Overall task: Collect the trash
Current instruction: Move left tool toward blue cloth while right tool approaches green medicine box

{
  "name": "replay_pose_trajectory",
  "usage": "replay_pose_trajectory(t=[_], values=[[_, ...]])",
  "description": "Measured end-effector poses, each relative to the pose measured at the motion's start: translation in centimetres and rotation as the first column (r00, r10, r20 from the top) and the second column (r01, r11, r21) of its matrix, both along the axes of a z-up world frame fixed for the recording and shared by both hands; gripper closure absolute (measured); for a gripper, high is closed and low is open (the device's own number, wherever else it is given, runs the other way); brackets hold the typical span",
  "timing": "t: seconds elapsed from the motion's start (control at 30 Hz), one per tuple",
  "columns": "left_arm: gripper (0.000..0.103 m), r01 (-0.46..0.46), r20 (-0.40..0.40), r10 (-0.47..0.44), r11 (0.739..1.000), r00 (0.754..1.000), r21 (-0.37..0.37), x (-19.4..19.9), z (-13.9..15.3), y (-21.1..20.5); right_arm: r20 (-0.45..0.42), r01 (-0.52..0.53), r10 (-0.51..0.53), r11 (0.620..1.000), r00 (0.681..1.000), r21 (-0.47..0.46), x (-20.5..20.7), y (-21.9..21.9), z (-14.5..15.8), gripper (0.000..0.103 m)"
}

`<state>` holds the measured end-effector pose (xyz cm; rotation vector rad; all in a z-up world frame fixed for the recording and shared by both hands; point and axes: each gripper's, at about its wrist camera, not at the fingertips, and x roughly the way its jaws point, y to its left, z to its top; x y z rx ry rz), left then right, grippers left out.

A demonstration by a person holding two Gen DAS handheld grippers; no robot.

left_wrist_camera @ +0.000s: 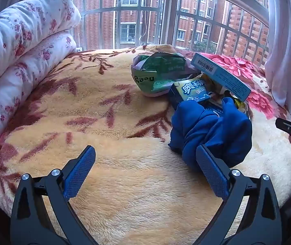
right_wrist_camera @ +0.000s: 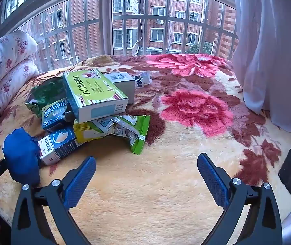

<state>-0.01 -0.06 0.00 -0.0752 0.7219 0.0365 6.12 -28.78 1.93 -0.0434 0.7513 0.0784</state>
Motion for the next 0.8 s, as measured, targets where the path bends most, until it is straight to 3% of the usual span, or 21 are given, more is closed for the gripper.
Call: replay_pose_trajectory(t=[0.13,0.2,0.37,0.8], values=[[0.007,0.002,-0.006,-0.002,0.999,1.0,0.039,0.1,-0.1,-0.6,0.01,-0.007,0.008,1.0,1.0,-0.02,0.0,0.3,0.2,0.005],[0.007,-0.004,0.003,0.003,1.0,1.0,0.007,-0.4,0.1,0.0,0.011,-0.004,0.004,1.0,1.0,-0.01,-0.3,0.8,0.0,0.005],[0.007,0.007,0.002,-0.007,0.998,1.0,0.055,-1.0,0.9,-0.3,0.008,-0.017,0.017,1.0,1.0,0.009,-1.0,1.4,0.6,0.005],[0.007,-0.019,-0.034,0.021,0.997,0.999,0.079,-2.7,2.3,-1.2,0.02,-0.062,0.062,0.998,0.998,0.031,-2.4,2.7,1.3,0.005]])
